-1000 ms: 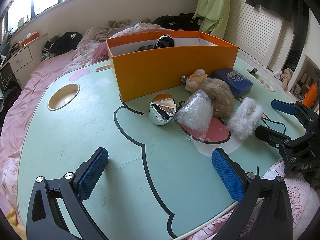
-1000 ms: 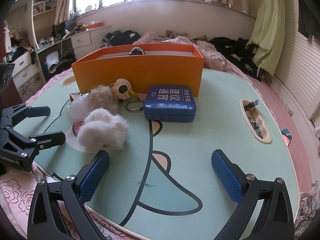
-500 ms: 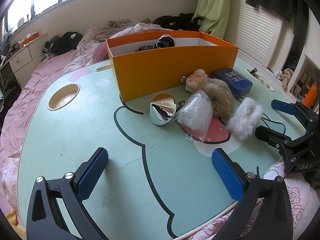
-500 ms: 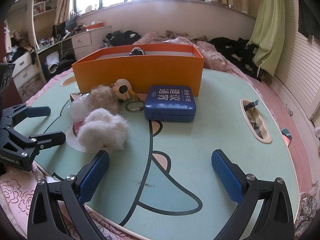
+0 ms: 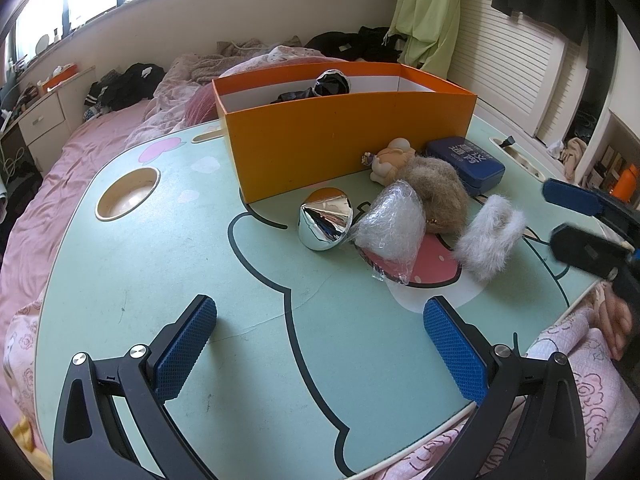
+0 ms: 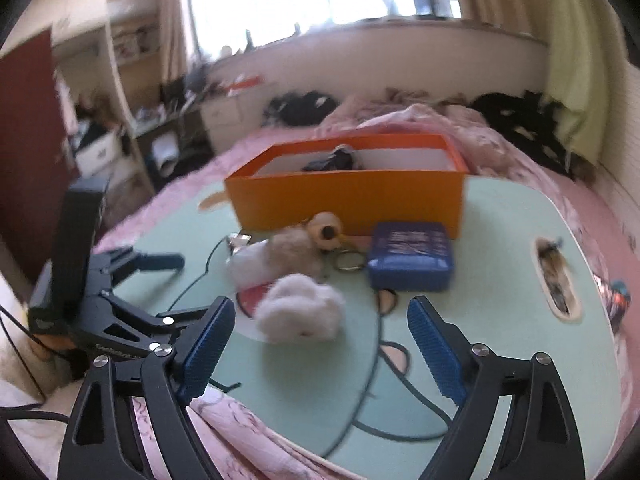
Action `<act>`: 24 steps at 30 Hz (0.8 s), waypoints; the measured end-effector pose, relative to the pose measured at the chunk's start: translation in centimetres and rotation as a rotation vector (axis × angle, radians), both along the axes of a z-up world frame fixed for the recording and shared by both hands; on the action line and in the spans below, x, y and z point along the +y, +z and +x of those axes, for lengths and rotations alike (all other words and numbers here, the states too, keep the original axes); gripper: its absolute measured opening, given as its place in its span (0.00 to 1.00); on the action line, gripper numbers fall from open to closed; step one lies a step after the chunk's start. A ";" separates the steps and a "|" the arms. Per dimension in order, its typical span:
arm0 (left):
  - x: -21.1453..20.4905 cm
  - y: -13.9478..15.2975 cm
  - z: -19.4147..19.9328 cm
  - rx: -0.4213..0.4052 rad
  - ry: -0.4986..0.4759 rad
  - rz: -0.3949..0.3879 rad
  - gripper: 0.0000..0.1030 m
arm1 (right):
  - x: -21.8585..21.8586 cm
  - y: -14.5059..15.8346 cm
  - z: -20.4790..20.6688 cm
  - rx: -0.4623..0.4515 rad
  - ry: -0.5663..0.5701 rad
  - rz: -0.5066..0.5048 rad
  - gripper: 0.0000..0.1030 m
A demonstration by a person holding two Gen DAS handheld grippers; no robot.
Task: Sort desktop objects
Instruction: 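Grasp the white fluffy item with the right gripper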
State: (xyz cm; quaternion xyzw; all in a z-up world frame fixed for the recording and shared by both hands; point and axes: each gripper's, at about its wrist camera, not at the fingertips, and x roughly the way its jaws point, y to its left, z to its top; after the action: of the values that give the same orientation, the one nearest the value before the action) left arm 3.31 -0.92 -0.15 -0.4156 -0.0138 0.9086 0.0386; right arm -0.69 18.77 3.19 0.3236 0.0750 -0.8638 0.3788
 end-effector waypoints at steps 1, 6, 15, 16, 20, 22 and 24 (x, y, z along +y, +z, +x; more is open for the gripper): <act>0.0 0.0 0.0 0.000 0.000 0.000 1.00 | -0.7 -0.1 -0.2 -0.008 0.009 0.018 0.86; 0.0 0.0 0.0 0.000 0.000 0.000 1.00 | -2.2 -1.0 -2.5 -0.111 0.041 0.023 0.70; -0.1 0.0 0.0 0.001 0.000 0.000 1.00 | -0.6 -2.1 -2.4 -0.180 0.064 -0.045 0.34; -0.1 0.0 0.0 0.001 0.000 0.001 1.00 | -0.3 -2.1 -2.3 -0.178 0.058 -0.056 0.33; -0.1 0.2 -0.1 0.002 0.008 0.000 1.00 | 1.2 -2.0 -1.5 -0.147 0.019 -0.076 0.32; -0.3 0.4 -0.1 0.004 0.015 0.006 1.00 | 1.8 -2.0 -1.2 -0.133 -0.006 -0.076 0.32; -0.7 0.7 0.0 0.012 0.025 0.034 1.00 | 2.2 -2.0 -1.1 -0.124 -0.028 -0.074 0.32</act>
State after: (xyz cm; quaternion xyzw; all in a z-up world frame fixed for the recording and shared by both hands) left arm 3.30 -1.66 0.52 -0.4094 -0.0341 0.9111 0.0341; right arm -1.83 20.95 1.21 0.3632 0.0150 -0.8496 0.3822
